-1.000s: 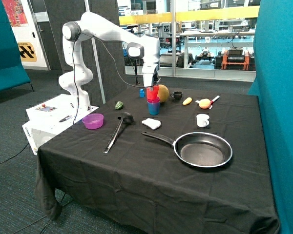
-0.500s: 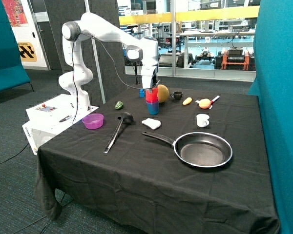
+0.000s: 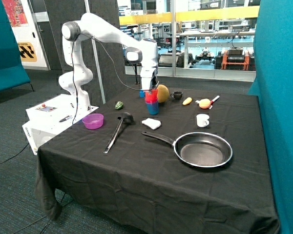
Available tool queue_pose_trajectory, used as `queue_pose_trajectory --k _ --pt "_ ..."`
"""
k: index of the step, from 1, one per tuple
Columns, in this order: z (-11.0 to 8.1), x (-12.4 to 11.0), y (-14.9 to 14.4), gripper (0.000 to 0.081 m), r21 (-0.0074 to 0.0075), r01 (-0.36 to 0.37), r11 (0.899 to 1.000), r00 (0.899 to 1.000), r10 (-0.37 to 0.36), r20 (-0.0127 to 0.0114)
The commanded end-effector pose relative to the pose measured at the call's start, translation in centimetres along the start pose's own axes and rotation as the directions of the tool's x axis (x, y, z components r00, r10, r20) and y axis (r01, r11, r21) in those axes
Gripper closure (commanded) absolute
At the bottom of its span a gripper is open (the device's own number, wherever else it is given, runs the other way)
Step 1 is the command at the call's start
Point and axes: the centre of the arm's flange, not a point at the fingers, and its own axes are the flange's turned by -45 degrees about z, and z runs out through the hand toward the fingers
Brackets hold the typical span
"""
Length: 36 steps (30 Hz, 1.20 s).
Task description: Stack the cups
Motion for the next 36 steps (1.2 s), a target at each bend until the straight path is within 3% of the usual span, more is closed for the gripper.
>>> queue_pose_trajectory --k 1,14,32,36 --pt "0.6 0.6 0.0 0.0808 0.0028 0.004 1.000 1.000 -0.004 0.0017" --pt "1.4 1.2 -0.4 0.0808 0.0028 0.004 1.000 1.000 -0.004 0.0017" --pt "4.4 -1.2 0.8 0.0808 0.0027 -0.028 1.000 1.000 0.028 0.0017" --pt "4.6 -1.4 0.8 0.0643 0.0027 -0.023 1.000 1.000 0.023 0.0017"
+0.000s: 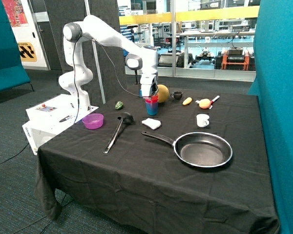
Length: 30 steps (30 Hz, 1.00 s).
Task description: Stack the cups
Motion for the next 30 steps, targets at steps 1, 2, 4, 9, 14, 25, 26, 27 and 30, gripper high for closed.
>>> queue_pose_trajectory --k 1,2,4,9,14,25,26,27,30 --pt "1.04 -1.20 0.33 0.0615 -0.0030 -0.001 1.000 1.000 0.001 -0.0063" --pt "1.01 -1.17 0.30 0.0596 -0.0030 0.001 1.000 1.000 -0.001 -0.0063" --pt "0.93 -1.10 0.23 0.0558 -0.0030 0.004 1.000 1.000 -0.004 -0.0063" --pt "0.68 -0.83 0.00 0.0497 -0.0031 0.014 1.000 1.000 -0.014 -0.0063" --pt "0.61 -0.72 -0.06 0.0431 -0.0031 0.019 1.000 1.000 -0.019 -0.0063" --pt "0.56 -0.60 0.26 0.0341 -0.0031 0.019 1.000 1.000 -0.019 -0.0063" --pt "0.56 -0.59 0.27 0.0334 -0.0031 0.019 1.000 1.000 -0.019 -0.0063" --pt "0.55 -0.58 0.28 0.0313 -0.0031 0.019 1.000 1.000 -0.019 -0.0063" --pt "0.44 -0.46 0.21 0.0291 -0.0032 0.024 1.000 1.000 -0.024 -0.0063"
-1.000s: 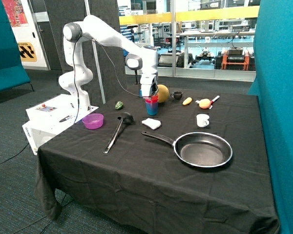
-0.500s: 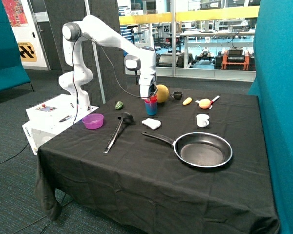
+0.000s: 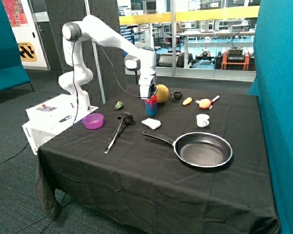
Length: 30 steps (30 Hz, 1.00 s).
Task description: Stack the cups
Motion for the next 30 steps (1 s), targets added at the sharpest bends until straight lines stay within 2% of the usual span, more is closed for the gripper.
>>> queue_pose_trajectory --k 1,4,9,25,30 --pt "-0.1 0.3 0.0 0.0277 0.0000 0.007 1.000 1.000 -0.007 -0.0006" --pt "-0.2 0.5 -0.1 0.0208 0.0000 0.010 1.000 1.000 -0.010 -0.0006" --pt "-0.3 0.7 -0.2 0.0176 0.0000 0.015 1.000 1.000 -0.015 -0.0006" --pt "-1.1 1.0 -0.2 0.0151 0.0000 0.020 1.000 1.000 -0.020 -0.0006" --pt "-1.3 1.0 0.0 0.0176 0.0000 0.016 1.000 1.000 -0.016 -0.0006"
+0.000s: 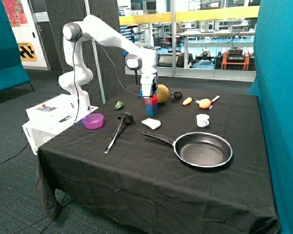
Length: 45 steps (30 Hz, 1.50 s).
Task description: Stack the cups
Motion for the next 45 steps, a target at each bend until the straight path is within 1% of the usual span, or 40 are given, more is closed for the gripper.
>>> queue_pose_trajectory --k 1,5,8,9,12,26,28,38,45 --pt "-0.6 0.1 0.3 0.0180 0.0016 -0.002 1.000 1.000 0.002 0.0087" --pt "-1.0 0.0 0.3 0.0186 0.0016 0.000 1.000 1.000 0.000 0.0087" --pt "-1.5 -0.3 0.1 0.0217 0.0017 0.009 1.000 1.000 -0.009 0.0087" --pt "-1.6 -0.4 0.0 0.0238 0.0017 0.010 1.000 1.000 -0.010 0.0087" --pt "-2.0 -0.6 -0.1 0.0255 0.0018 0.020 1.000 1.000 -0.020 0.0087" --pt "-4.3 -2.3 -0.7 0.0299 0.0020 0.038 0.999 0.999 -0.038 0.0087" --pt "-4.7 -2.6 -0.7 0.0316 0.0020 0.042 0.999 0.999 -0.042 0.0087" --pt "-6.2 -3.6 -0.6 0.0316 0.0022 0.061 0.998 0.998 -0.061 0.0086" --pt "-6.4 -3.8 -0.4 0.0316 0.0022 0.063 0.998 0.998 -0.063 0.0086"
